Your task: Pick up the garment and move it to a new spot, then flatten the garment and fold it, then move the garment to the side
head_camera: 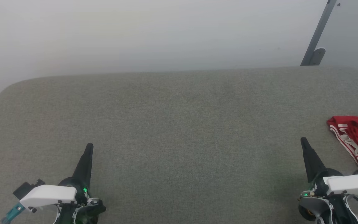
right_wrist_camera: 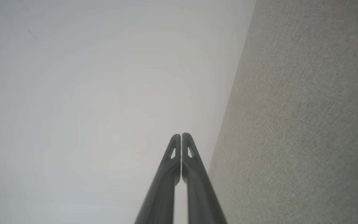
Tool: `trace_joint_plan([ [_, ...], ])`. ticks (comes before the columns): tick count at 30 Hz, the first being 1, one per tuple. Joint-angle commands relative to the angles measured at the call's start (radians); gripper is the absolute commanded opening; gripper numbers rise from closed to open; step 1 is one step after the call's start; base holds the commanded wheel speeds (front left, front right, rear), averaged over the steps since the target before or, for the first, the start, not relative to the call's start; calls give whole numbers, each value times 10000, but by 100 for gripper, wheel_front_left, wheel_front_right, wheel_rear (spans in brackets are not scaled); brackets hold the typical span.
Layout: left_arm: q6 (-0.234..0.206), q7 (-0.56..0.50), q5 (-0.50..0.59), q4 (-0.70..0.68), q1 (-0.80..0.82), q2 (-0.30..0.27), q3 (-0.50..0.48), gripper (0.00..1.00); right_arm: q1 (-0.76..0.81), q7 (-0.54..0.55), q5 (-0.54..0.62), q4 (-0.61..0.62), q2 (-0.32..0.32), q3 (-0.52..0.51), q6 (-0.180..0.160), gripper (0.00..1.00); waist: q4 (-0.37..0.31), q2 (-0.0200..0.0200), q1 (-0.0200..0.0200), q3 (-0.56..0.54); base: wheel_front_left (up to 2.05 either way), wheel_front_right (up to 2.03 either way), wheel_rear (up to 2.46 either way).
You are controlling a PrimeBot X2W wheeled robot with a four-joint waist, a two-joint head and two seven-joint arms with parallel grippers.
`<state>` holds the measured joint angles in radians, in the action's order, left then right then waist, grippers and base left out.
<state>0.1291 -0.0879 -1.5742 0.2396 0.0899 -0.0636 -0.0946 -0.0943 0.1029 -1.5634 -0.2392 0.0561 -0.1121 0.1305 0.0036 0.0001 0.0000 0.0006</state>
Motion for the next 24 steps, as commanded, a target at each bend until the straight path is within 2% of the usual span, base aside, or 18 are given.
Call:
trace_joint_plan([
  [1, 26, -87, -235, 18, 183, -1, -37, 0, -163, 76, -207, -38, -60, -25, 4, 0, -6, -1, 0, 5, 0, 0, 0],
  [7, 28, -193, -554, 70, 239, 34, -68, 0, -195, 146, -558, -82, -86, -33, 4, 0, -36, -1, 0, 25, 0, 0, 0],
  [24, 28, -212, -482, 65, 240, 56, -103, 0, -183, 138, -512, -76, -83, -28, 4, 0, -36, -1, 0, 26, 0, 0, 0],
])
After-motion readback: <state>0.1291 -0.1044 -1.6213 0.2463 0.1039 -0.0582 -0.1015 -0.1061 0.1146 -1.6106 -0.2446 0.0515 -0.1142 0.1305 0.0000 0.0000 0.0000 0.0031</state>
